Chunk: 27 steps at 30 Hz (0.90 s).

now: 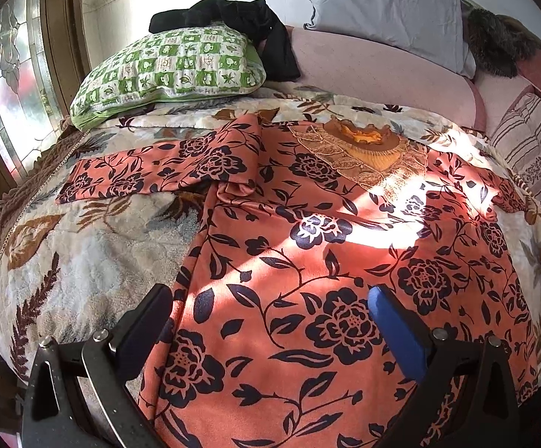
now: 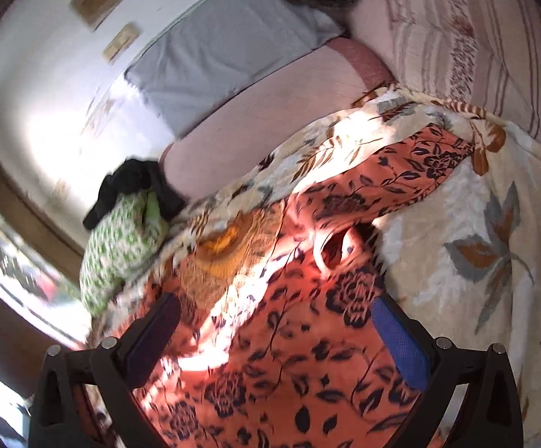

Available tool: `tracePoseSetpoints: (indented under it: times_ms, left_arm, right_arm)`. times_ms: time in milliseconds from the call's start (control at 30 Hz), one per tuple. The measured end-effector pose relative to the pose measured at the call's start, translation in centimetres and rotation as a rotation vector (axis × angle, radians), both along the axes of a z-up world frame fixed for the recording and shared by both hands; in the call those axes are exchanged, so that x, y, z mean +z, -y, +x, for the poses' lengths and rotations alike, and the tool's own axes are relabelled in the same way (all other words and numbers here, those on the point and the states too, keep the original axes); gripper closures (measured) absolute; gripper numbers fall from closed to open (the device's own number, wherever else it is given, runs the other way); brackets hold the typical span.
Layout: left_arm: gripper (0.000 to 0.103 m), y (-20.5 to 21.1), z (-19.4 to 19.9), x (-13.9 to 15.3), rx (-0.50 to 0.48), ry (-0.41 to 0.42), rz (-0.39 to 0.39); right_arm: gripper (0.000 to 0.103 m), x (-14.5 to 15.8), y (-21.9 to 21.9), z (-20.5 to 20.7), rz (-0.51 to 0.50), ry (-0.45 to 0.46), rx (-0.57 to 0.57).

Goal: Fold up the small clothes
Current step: 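Grasp a sleeve with the right gripper and fold it across the shirt body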

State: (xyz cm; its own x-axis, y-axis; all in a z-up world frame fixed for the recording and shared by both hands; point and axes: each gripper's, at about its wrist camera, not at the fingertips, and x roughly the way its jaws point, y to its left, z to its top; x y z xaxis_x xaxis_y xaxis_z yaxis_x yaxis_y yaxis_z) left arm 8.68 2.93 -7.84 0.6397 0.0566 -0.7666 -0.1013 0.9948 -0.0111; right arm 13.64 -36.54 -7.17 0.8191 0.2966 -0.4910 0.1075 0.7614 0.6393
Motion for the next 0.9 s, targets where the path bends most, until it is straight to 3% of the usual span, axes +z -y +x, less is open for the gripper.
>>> tracePoseSetpoints:
  times_ms: [133, 200, 267, 433, 500, 567, 633, 667, 767, 900]
  left_arm:
    - [0.0, -0.9, 1.3, -1.3, 0.009, -0.011, 0.007]
    - [0.0, -1.4, 1.9, -1.9, 0.019, -0.018, 0.019]
    - [0.0, -2.1, 2.4, -2.3, 0.029, -0.024, 0.024]
    - [0.0, -3.6, 3.5, -3.1, 0.06, -0.033, 0.038]
    - [0.0, -4.0, 3.8, -3.4, 0.07, -0.037, 0.043]
    - [0.0, -4.4, 3.9, -3.6, 0.076, -0.04, 0.049]
    - [0.0, -4.8, 3.7, -3.7, 0.078, -0.04, 0.051]
    - [0.0, -5.1, 3.6, -3.7, 0.08, -0.038, 0.053]
    - [0.0, -6.4, 3.4, -3.5, 0.105, -0.025, 0.049]
    - [0.0, -8.7, 2.7, -2.7, 0.149, 0.007, 0.01]
  right_arm:
    - [0.001, -5.2, 10.8, 6.9, 0.344, -0.093, -0.181]
    - [0.009, -8.1, 14.8, 9.6, 0.435, -0.155, -0.256]
    - [0.02, -9.7, 17.6, 11.6, 0.42, -0.198, -0.318]
    - [0.025, -10.6, 20.9, 15.1, 0.365, -0.203, -0.377]
    - [0.031, -11.1, 21.3, 16.8, 0.334, -0.266, -0.38]
    - [0.059, -11.4, 21.7, 17.8, 0.29, -0.296, -0.417]
    - [0.076, -11.8, 22.0, 18.6, 0.238, -0.346, -0.443]
    - [0.092, -11.7, 22.1, 19.0, 0.208, -0.359, -0.443]
    - [0.098, -9.1, 20.8, 19.5, 0.074, -0.315, -0.389]
    - [0.098, -1.0, 15.5, 18.8, -0.071, -0.137, -0.259]
